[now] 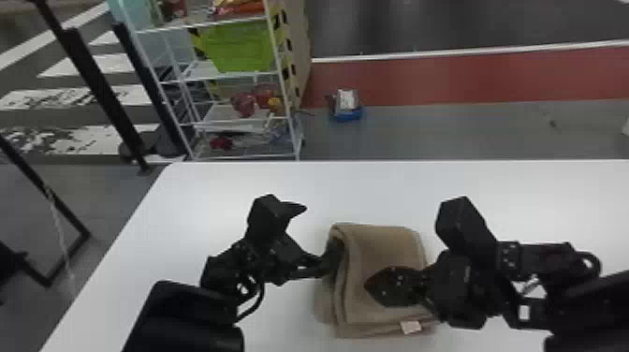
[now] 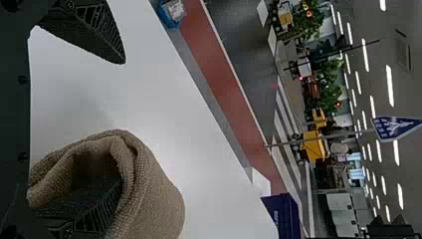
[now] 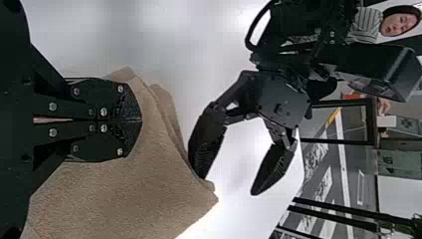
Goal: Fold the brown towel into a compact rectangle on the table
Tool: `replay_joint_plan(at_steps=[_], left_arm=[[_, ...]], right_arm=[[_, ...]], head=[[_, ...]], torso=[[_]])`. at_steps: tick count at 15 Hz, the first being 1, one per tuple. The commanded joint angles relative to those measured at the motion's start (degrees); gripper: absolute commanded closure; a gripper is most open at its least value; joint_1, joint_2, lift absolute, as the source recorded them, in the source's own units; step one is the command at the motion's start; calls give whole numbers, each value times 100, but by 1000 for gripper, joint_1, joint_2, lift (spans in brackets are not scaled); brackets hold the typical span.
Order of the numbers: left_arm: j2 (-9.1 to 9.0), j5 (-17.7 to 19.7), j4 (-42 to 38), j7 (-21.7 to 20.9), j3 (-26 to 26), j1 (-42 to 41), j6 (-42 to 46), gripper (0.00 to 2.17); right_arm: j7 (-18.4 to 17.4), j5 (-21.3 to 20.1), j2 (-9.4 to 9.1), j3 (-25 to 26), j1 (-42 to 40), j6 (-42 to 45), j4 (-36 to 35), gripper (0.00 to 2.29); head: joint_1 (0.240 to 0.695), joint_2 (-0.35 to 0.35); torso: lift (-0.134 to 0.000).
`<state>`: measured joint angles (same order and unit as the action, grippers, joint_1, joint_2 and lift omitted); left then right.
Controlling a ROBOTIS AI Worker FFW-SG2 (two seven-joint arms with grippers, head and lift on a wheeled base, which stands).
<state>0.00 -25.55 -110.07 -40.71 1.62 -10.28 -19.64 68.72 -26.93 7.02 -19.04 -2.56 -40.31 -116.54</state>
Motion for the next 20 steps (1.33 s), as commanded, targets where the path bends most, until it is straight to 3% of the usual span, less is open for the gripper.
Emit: replay_joint_plan(at_steps=[1,4,7,10,13,15,20], left_arm=[[-15,-2,-5,-43,-74,-53,-1,76],[-15,7,-14,-245,-154,-105,-1,76],[-15,-143,21,-43,-74,-9,105,76],[-15,-987,-5,-306,-22,62,87,76],[-15,-1189,-5,-702,84,105,87,76],[-15,-1136,-23,-623,198,53,175,76],[-15,-538,-313,-69,778,-88,175,76]], right_arm=[[-280,-32,-210,-12,80,150,193,2037],[-658,-199,-395,-56,221,519,579,2037],[-860,-252,-491,-65,317,660,773,2037],[-1089,-260,-500,-74,353,660,948,2037],[-1291,-269,-614,-100,493,818,1265,2037],[-1475,-287,-650,-109,563,853,1397,2037],[-1774,-304,-708,-205,845,1081,2082,2037]], head=[[695,200],[695,198],[695,194],[695,207],[695,217],[695,228],[695,258]], torso=[[-123],[-123],[-123],[-123],[-123],[-123],[-123]])
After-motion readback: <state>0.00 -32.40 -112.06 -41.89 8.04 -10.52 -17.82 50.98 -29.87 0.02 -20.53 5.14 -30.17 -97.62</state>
